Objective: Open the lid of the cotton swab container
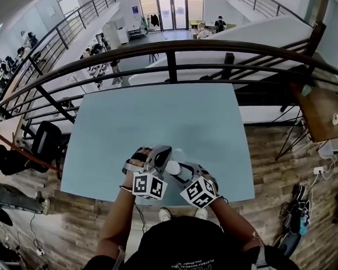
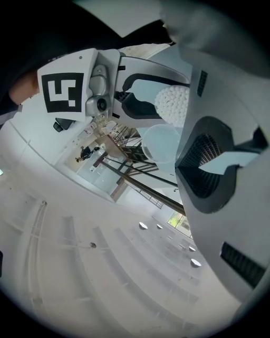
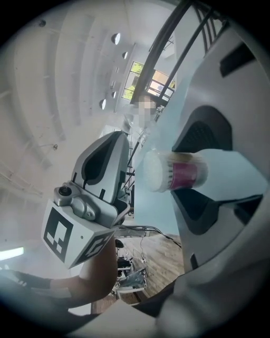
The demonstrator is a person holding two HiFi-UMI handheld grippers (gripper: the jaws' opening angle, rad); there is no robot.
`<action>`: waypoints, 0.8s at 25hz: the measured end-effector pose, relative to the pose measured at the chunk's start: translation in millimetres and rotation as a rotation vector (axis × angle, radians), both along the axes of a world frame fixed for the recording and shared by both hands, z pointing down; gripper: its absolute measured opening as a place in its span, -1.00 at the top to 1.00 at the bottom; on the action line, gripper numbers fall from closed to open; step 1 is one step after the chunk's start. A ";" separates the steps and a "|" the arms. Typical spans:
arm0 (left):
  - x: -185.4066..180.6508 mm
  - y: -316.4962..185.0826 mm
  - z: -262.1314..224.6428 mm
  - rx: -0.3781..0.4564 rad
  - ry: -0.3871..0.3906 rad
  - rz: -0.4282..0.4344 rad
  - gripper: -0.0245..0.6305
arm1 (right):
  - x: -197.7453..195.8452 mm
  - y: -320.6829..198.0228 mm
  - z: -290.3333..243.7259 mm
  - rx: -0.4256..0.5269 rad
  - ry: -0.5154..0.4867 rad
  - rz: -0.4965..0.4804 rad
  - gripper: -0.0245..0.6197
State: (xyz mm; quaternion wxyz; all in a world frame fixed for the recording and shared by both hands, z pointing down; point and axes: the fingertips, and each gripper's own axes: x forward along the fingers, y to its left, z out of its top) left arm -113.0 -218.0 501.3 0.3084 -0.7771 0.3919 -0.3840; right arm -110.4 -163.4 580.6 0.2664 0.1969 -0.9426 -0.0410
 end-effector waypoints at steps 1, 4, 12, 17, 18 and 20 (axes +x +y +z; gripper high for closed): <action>-4.3 -0.7 1.1 -0.004 0.007 -0.019 0.90 | 2.0 -2.5 0.6 -0.004 -0.004 0.014 0.23; -16.7 -1.9 1.3 -0.016 0.063 -0.087 0.90 | 9.7 -10.9 -0.9 -0.015 -0.020 0.060 0.23; -45.3 2.3 10.5 -0.184 0.630 -0.241 0.90 | 30.9 -39.3 -25.8 -0.038 -0.193 0.222 0.21; -55.0 14.1 20.4 -0.231 0.807 -0.318 0.90 | 43.8 -49.3 -35.2 0.011 -0.244 0.281 0.21; -56.6 15.6 21.0 -0.228 0.845 -0.325 0.90 | 45.5 -49.7 -37.6 0.013 -0.253 0.290 0.21; -57.9 17.6 20.8 -0.224 0.926 -0.318 0.90 | 49.4 -51.3 -39.8 0.021 -0.261 0.312 0.20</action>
